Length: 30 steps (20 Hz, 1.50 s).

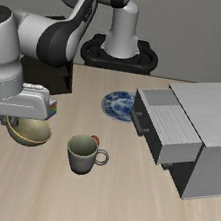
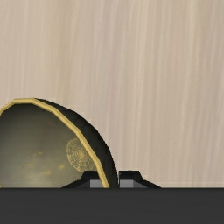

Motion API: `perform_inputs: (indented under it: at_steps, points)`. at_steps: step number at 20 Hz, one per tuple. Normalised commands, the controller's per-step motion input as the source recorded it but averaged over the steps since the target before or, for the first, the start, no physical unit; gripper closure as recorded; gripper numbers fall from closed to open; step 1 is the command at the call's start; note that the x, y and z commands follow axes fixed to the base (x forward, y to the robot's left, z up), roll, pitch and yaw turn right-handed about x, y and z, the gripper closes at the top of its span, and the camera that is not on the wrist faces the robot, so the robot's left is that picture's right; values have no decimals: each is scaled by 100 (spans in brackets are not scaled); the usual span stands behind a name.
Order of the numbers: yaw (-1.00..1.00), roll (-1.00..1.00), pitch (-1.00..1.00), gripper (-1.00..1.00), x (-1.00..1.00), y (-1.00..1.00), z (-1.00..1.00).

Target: Pick up the bowl and place it on the top of the wooden shelf

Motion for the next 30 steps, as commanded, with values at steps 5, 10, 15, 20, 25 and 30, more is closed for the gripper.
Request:
perform_inputs:
  at_steps: [5,10,15,20,25,30]
  points:
    - [0,0,0,100,0,0,100]
    - [0,0,0,100,0,0,100]
    - [0,0,0,100,-60,0,40]
    - [0,0,0,100,-100,0,0]
    - [0,0,0,100,-100,0,0]
    - [0,0,0,100,-100,0,0]
